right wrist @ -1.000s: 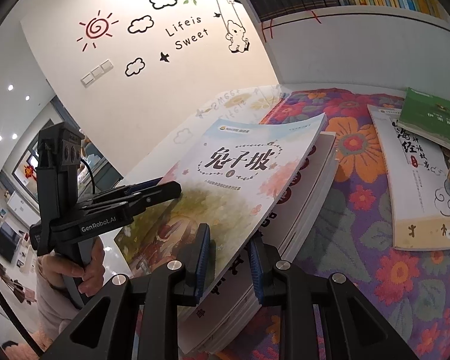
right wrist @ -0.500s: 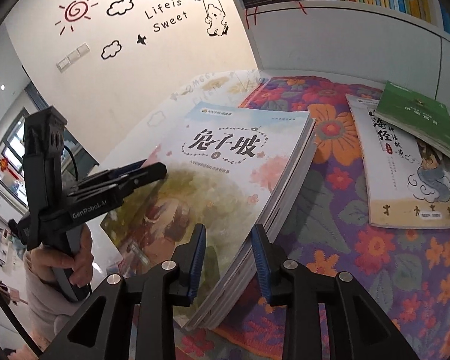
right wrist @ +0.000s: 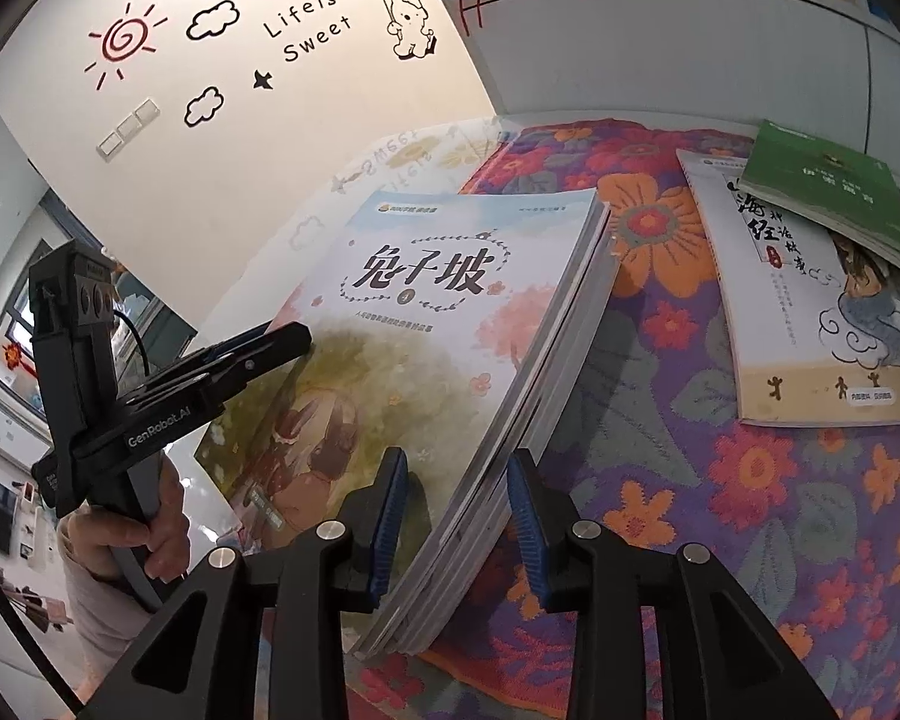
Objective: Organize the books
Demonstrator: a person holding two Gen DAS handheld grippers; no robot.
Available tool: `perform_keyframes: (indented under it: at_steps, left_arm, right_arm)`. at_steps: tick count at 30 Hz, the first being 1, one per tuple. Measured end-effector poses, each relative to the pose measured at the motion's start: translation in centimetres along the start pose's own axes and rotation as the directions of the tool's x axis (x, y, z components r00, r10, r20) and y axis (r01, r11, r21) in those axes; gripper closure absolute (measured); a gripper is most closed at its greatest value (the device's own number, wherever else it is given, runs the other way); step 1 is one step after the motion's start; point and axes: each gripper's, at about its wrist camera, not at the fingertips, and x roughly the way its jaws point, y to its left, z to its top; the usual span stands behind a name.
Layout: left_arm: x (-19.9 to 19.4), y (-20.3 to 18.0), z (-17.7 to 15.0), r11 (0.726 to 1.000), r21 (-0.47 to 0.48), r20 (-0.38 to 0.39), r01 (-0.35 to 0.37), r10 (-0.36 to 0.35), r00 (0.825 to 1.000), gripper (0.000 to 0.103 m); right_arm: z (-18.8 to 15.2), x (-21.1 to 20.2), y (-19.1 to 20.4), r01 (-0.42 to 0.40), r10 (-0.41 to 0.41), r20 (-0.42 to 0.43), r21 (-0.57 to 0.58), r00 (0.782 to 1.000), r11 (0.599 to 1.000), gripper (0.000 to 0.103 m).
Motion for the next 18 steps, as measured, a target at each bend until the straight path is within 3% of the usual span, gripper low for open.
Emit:
perform_keyframes:
  at_steps: [3, 5, 9, 14, 18]
  left_arm:
    - [-0.6, 0.1, 0.2, 1.000, 0.000, -0.004, -0.021, 0.021, 1.000, 0.063]
    - [-2.3, 0.7, 0.4, 0.999, -0.039, 0.045, 0.028, -0.026, 0.999, 0.063]
    - [-4.8, 1.6, 1.2, 0.992, -0.128, 0.092, 0.018, -0.006, 0.996, 0.063]
    - [-6.4, -2.6, 2.2, 0.996, -0.087, 0.097, 0.017, -0.008, 0.995, 0.063]
    - [-5.6, -7.0, 3.7, 0.993, -0.106, 0.082, 0.060, -0.051, 0.995, 0.063]
  right_arm:
    - [0.1, 0.0, -0.4, -0.021, 0.021, -0.017, 0.029, 1.000, 0.999, 0.069]
    - [0.2, -0.5, -0.7, -0.029, 0.030, -0.026, 0.047, 0.999, 0.998, 0.069]
    - [0.5, -3.2, -1.6, -0.097, 0.096, 0.016, 0.095, 0.995, 0.991, 0.069]
    - [0.5, -7.8, -3.9, -0.110, 0.102, 0.076, 0.120, 0.992, 0.987, 0.069]
    - [0.4, -11.5, -7.6, -0.110, 0.089, 0.124, 0.170, 0.988, 0.979, 0.069]
